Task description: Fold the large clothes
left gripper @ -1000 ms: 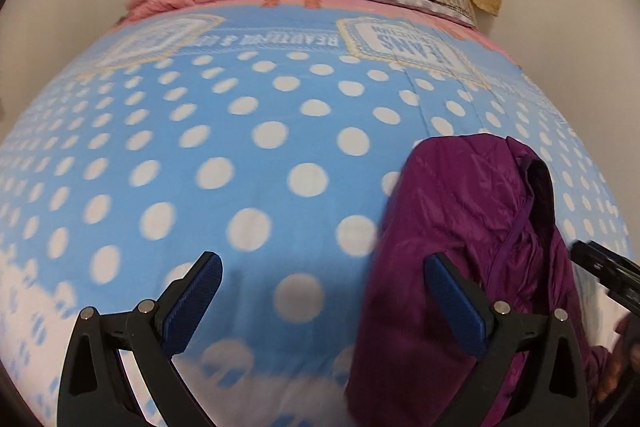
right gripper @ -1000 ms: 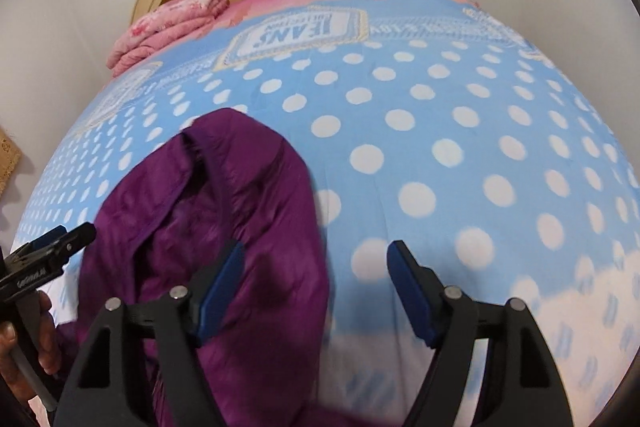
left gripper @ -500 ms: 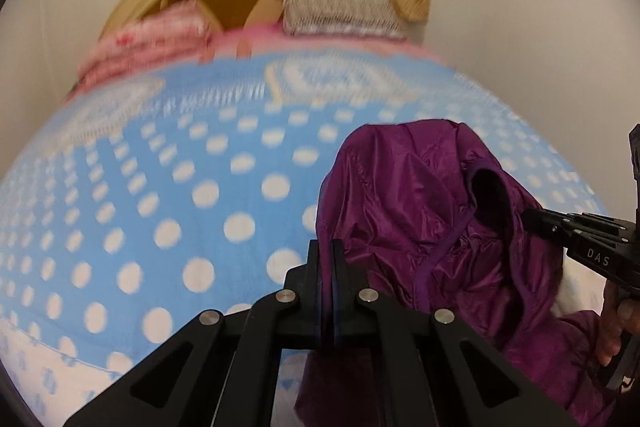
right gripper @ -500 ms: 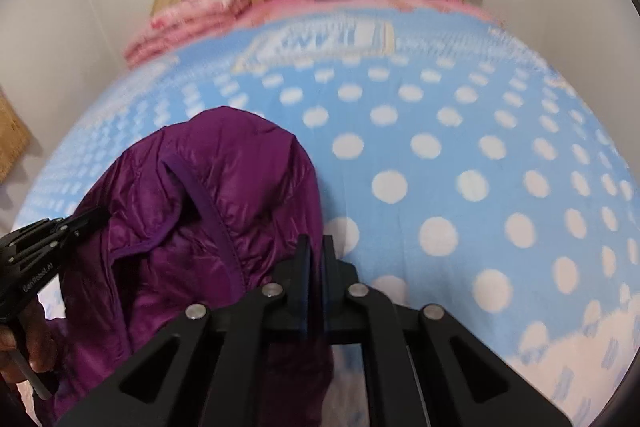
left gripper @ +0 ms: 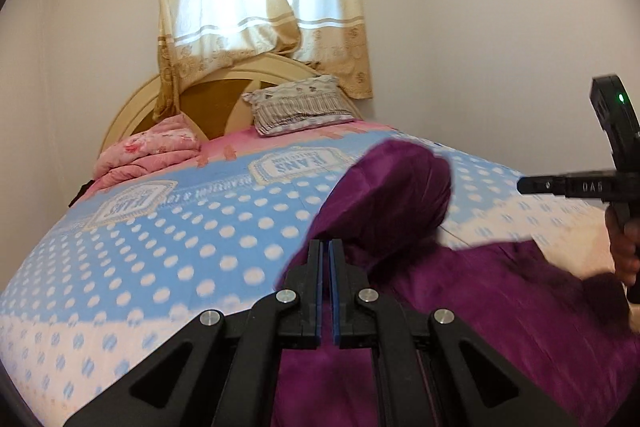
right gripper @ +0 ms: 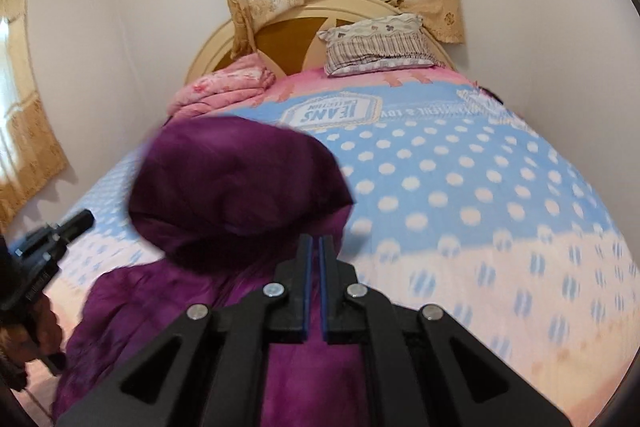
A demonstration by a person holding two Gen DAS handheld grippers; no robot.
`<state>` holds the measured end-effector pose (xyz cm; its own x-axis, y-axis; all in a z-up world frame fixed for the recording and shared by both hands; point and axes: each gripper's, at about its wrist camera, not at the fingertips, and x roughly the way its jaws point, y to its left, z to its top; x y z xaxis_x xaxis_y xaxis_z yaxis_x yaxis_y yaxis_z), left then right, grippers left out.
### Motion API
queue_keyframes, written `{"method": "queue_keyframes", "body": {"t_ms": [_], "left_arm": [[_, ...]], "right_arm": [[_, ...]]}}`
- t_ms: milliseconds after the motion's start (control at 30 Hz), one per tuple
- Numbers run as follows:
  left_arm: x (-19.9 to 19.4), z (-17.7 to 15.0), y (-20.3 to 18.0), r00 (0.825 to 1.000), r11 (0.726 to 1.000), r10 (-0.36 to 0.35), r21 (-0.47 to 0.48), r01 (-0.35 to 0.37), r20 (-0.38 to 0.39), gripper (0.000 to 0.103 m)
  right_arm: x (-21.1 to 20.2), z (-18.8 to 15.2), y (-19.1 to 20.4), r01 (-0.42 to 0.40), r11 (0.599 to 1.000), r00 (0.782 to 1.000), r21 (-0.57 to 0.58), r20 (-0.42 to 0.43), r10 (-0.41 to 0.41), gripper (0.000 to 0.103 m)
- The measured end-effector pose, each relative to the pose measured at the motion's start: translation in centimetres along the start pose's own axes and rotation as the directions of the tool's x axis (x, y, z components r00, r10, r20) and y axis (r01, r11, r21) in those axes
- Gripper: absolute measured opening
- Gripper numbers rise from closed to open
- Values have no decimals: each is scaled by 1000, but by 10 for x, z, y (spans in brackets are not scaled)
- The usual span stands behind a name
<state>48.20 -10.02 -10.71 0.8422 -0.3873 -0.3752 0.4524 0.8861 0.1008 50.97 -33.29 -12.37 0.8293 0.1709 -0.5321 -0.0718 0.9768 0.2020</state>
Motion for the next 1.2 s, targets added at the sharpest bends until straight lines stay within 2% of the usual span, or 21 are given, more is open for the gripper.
{"method": "queue_keyframes", "body": {"t_ms": [67, 133, 200, 233, 267, 300, 333, 367, 400, 433, 467, 567, 633, 733, 767, 800, 833, 867, 900, 1000, 1200], "left_arm": [[-6, -18, -6, 999, 1000, 0, 8, 0, -36, 2], [-4, -30, -6, 997, 999, 39, 11, -39, -70, 3], [7, -32, 2, 991, 998, 56, -10, -58, -122, 3], [11, -28, 8, 987, 996, 76, -31, -81, -143, 4], [10, -26, 11, 984, 993, 98, -51, -107, -148, 5], [12, -21, 17, 983, 990, 112, -70, -123, -145, 12], [14, -14, 23, 984, 988, 111, -94, -124, -137, 39], [16, -9, 28, 986, 985, 113, -120, -127, -124, 59], [16, -2, 31, 985, 976, 146, -148, -158, -91, 94], [15, 3, 33, 983, 968, 180, -171, -185, -44, 102], [18, 9, 33, 982, 965, 186, -186, -187, -24, 102], [48, 21, 28, 986, 964, 151, -211, -164, -75, 102], [69, 21, 18, 986, 969, 136, -194, -152, -95, 102], [96, 15, 3, 986, 982, 98, -147, -118, -138, 102], [103, 12, 0, 985, 984, 89, -141, -110, -151, 100], [107, 10, -3, 986, 985, 81, -139, -101, -148, 70], [113, 7, -6, 984, 990, 34, -131, -58, -176, 10], [119, 5, -7, 975, 990, -15, -140, -16, -224, 2], [118, 5, -7, 971, 987, -36, -159, -2, -236, 0], [92, 5, -10, 984, 994, -15, -107, -4, -179, 0], [30, -5, -15, 982, 990, -97, -115, 79, -164, 0]], "right_arm": [[-4, -8, 8, -24, 1000, 999, -14, -30, 24, 4], [-2, -17, 11, -63, 998, 995, -29, -81, 60, 4], [-3, -18, 10, -41, 998, 995, -39, -94, 37, 10], [-1, -16, 6, -37, 999, 994, -27, -104, 34, 34], [3, -12, 0, -32, 999, 994, -8, -105, 31, 76], [2, -10, -4, -18, 1000, 996, 15, -86, 19, 89], [0, -7, -9, -3, 999, 998, 38, -59, 5, 94], [5, -2, -13, -3, 998, 998, 67, -64, 7, 94], [14, 5, -20, -6, 994, 997, 108, -77, 14, 94], [17, 8, -23, -8, 991, 997, 133, -76, 19, 94], [25, 15, -27, -9, 986, 997, 168, -72, 22, 94], [50, 31, -34, -38, 971, 993, 237, -104, 64, 94], [66, 38, -39, -37, 954, 992, 297, -102, 70, 94], [96, 42, -43, -54, 924, 980, 379, -159, 122, 94], [107, 42, -42, -54, 917, 971, 395, -195, 141, 92], [118, 39, -42, -58, 911, 959, 408, -231, 164, 83], [130, 35, -41, -89, 896, 941, 434, -260, 219, 40], [132, 33, -37, -88, 898, 934, 432, -277, 224, 9], [128, 31, -33, -77, 909, 940, 410, -274, 203, 9], [106, 24, -26, -71, 930, 951, 362, -258, 173, 9], [13, -10, -15, -119, 925, 959, 361, -201, 202, 8]]}}
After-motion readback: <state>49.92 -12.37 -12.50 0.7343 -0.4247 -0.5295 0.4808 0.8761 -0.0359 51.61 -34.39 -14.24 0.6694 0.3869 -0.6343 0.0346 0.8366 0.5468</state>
